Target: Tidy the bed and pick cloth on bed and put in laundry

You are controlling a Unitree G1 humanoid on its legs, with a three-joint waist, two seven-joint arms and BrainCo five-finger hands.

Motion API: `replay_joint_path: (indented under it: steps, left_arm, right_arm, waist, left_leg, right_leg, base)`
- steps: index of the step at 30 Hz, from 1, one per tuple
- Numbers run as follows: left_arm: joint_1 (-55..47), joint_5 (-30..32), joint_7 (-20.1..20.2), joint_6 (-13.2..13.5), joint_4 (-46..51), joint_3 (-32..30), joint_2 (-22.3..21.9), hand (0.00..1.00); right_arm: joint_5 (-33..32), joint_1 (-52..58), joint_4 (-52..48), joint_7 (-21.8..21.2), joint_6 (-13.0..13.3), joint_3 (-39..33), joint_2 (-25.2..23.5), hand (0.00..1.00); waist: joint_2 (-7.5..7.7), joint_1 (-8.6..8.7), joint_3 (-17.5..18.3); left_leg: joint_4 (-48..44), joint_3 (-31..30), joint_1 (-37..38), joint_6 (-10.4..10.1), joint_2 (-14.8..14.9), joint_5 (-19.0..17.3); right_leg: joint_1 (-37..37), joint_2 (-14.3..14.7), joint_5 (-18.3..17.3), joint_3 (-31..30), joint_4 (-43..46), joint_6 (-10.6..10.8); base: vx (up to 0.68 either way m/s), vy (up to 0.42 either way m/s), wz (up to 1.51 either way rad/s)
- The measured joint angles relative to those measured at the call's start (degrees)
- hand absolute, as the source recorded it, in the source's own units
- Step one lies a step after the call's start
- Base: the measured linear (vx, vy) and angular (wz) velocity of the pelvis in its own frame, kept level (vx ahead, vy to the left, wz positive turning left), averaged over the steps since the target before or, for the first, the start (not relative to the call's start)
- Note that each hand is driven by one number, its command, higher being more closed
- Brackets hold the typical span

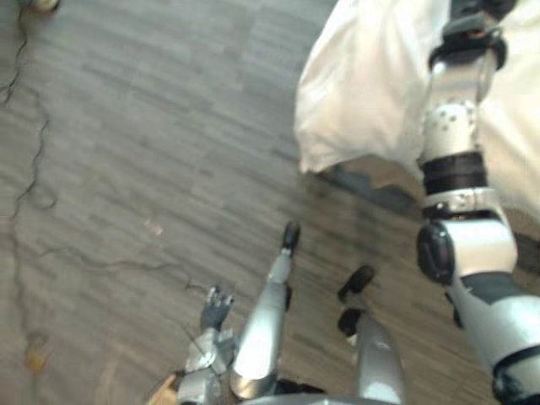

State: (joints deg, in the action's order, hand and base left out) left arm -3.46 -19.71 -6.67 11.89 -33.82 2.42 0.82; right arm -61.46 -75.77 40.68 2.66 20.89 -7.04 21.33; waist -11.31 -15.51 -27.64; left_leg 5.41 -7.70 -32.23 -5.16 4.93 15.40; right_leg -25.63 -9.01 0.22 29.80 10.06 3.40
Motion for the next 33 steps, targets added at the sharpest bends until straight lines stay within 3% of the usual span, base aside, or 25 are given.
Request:
replay_joint_path:
  steps: [2, 4, 8, 10, 12, 14, 16, 19, 23, 26, 29, 33]
  left_arm:
    - [2.60, -0.05, 0.13, 0.54, 0.06, 0.77, 0.49, 0.00]
    - [3.98, -0.15, 0.13, 1.06, 0.03, 1.85, 0.73, 0.00]
    - [5.78, -0.64, 0.12, 1.72, 0.71, 3.03, 0.25, 0.00]
    - [5.69, -0.64, 0.04, 1.72, 0.77, 1.55, -0.44, 0.00]
    - [5.40, -0.63, -0.02, 1.69, 0.77, -0.35, -1.19, 0.00]
    - [4.18, -0.61, -0.23, 1.68, 1.25, -2.52, -1.25, 0.00]
    - [3.76, -0.61, -0.76, 1.25, 1.22, -3.13, -1.28, 0.00]
    - [3.57, -0.59, -1.02, 0.58, 0.45, -4.66, -1.28, 0.00]
    - [2.80, -0.27, -1.20, -0.40, -0.73, -6.11, -1.33, 0.00]
    - [1.86, 0.09, -1.26, -0.83, -2.84, -7.59, -1.32, 0.00]
    - [1.83, 0.11, -1.10, -1.22, -2.76, -7.54, -1.49, 0.00]
    - [0.50, 0.16, -0.91, -1.40, -3.24, -7.50, -1.15, 0.00]
  right_arm:
    - [0.43, -1.20, -1.46, -1.40, 2.39, 0.15, 1.47, 1.00]
    - [1.40, -2.18, -0.65, -1.63, 2.37, 0.17, 2.18, 1.00]
    - [5.75, -2.55, -0.76, -1.72, 0.28, 0.63, 2.21, 1.00]
    - [8.89, -0.78, -2.27, -1.71, -1.73, 1.25, 1.41, 1.00]
    - [10.64, 6.72, -7.77, -1.72, -2.48, 1.09, -0.23, 1.00]
    - [11.40, 20.65, -16.54, -1.73, -2.32, -1.13, -5.00, 1.00]
    - [11.43, 29.72, -21.10, -1.72, -2.21, -4.17, -7.88, 1.00]
    - [11.14, 40.97, -24.17, -1.26, -1.65, -12.20, -10.01, 1.00]
    - [7.30, 51.11, -20.47, 6.48, -1.32, -26.12, -9.41, 1.00]
    - [6.88, 56.30, -20.47, 8.71, -1.23, -29.10, -9.43, 1.00]
    - [7.40, 58.69, -24.93, 9.59, -1.17, -29.52, -9.31, 1.00]
    - [16.23, 57.88, -34.32, 9.69, -1.25, -20.81, -4.31, 1.00]
  waist:
    - [-0.80, -0.92, -0.22]
    - [-0.87, -0.82, -0.18]
    - [-0.81, -0.42, -0.05]
    - [-0.57, 0.97, 0.28]
    - [0.95, 2.56, 1.88]
    - [5.22, 4.77, 3.94]
    - [7.31, 6.45, 5.00]
    - [9.15, 8.24, 5.89]
    - [9.49, 9.36, 6.00]
    - [9.52, 12.00, 5.98]
    - [9.50, 12.37, 6.00]
    - [9.49, 13.49, 6.17]
  left_leg:
    - [-0.01, -0.10, -3.38, -0.50, -0.38, 0.78]
    - [-0.01, 0.04, -4.45, -0.32, -0.92, 1.03]
    - [0.00, 3.40, -5.26, -0.20, -2.08, 0.32]
    - [-0.01, 7.03, -5.19, -0.16, -1.78, 0.33]
    - [-0.02, 9.17, -5.06, -0.08, -1.73, 0.38]
    - [-0.03, 11.08, -3.69, 0.69, -1.96, 0.04]
    - [-0.03, 11.85, -2.17, 1.44, -2.00, -0.57]
    - [-0.02, 13.23, 0.55, 2.34, -1.99, -1.43]
    - [0.01, 15.97, 2.60, 2.76, -1.79, -2.13]
    - [0.01, 17.84, 5.20, 2.59, -1.17, -2.34]
    - [0.04, 18.68, 8.20, 1.70, -0.26, -3.07]
    - [0.05, 16.80, 9.83, 1.55, 1.12, -3.19]
  right_leg:
    - [-4.75, -1.23, -1.07, -0.22, 3.24, -0.03]
    - [-7.15, -2.49, -2.44, -0.77, 6.28, 0.19]
    - [-12.10, -5.69, -5.16, -3.49, 13.29, 0.61]
    - [-12.71, -6.21, -5.28, -4.48, 14.13, 0.68]
    - [-12.83, -6.46, -5.27, -4.96, 14.04, 0.71]
    - [-12.38, -6.70, -5.38, -6.39, 13.84, 0.90]
    - [-10.94, -6.62, -5.39, -6.68, 13.20, 0.93]
    - [-8.38, -6.28, -5.17, -7.83, 11.96, 1.29]
    - [-7.61, -5.80, -4.47, -10.08, 11.03, 1.66]
    - [-5.46, -4.87, -3.76, -11.49, 9.44, 1.52]
    - [-2.44, -3.78, -3.74, -12.02, 8.13, 1.47]
    - [0.96, -1.93, -3.24, -10.59, 5.56, 0.91]
  base:
    - [-0.06, -0.001, 0.04]
    - [-0.01, 0.000, 0.03]
    - [-0.06, 0.003, -0.05]
    - [-0.04, 0.024, -0.13]
    - [0.01, 0.035, -0.11]
    - [0.08, 0.023, -0.22]
    - [0.09, 0.014, -0.17]
    - [0.07, 0.009, -0.20]
    - [0.03, 0.005, -0.32]
    - [0.06, -0.023, -0.38]
    - [0.04, -0.049, -0.22]
    - [0.02, -0.086, 0.03]
